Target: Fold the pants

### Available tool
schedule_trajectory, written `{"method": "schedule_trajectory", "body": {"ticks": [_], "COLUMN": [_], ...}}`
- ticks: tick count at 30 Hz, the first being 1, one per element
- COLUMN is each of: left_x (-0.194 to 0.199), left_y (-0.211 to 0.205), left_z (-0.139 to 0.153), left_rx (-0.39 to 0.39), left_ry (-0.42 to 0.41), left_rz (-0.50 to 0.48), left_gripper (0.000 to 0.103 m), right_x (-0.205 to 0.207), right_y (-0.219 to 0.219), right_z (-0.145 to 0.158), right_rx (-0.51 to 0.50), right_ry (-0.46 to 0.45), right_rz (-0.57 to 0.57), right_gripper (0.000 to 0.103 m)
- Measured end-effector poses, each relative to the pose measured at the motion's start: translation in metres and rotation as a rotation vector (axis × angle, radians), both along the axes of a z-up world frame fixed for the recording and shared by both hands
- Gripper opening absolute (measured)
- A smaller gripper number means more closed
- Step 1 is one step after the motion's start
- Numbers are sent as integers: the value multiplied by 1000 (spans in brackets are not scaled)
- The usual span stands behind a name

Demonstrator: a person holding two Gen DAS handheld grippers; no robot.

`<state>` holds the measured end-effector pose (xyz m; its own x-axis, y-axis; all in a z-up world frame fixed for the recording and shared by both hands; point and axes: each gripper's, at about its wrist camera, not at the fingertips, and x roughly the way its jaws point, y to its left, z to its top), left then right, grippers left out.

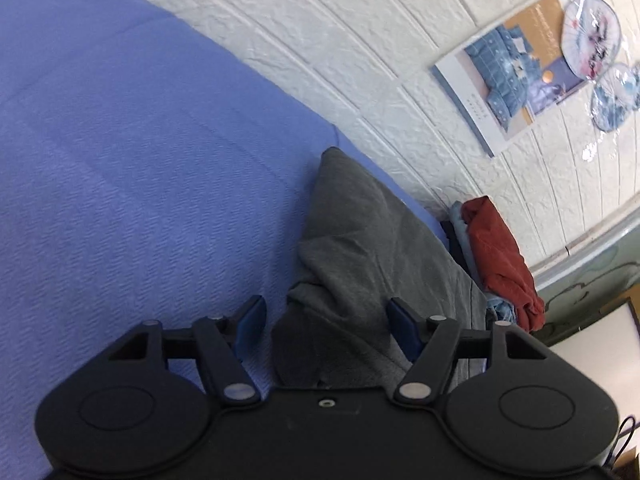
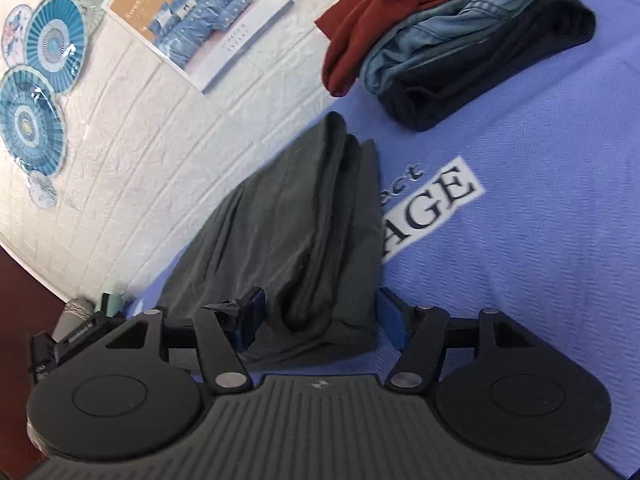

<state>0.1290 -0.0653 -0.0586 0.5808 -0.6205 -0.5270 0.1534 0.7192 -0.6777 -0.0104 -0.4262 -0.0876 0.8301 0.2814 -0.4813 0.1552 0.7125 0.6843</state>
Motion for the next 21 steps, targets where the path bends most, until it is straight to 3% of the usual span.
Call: {"method": "schedule_trajectory", "body": {"ticks": [1, 3, 6, 8, 13, 17, 20, 21], "left_x": [1, 0, -9, -19, -70, -100, -98, -95], "left_y": [-4, -9, -2, 1, 8, 15, 23, 25], "left_z": [-2, -5, 1, 10, 22, 3, 19, 26], "left_rx": [3, 14, -15, -33, -1, 76, 55, 49], "left_ry": [0, 13, 4, 0, -13, 7, -44, -72], "left_rz": [-12, 0, 9, -3, -90, -83, -75, -83], "left_gripper": [103, 103, 103, 103, 103, 103, 103, 103], "right_x": [3, 10, 8, 0, -30, -68, -86, -89], "right_y": [1, 2, -1, -5, -2, 1, 1, 1], "right_z": [1, 1, 6, 15, 43, 28, 11, 12], "right_rx": [-6, -2, 42, 62, 13, 8, 14, 23], "right_ry": [-1, 20, 2, -34, -45, 13, 12, -6], "right_rz": [-5, -22, -22, -6, 76, 103, 66, 50], "right_gripper": [99, 70, 44, 40, 39, 44, 66, 80]}}
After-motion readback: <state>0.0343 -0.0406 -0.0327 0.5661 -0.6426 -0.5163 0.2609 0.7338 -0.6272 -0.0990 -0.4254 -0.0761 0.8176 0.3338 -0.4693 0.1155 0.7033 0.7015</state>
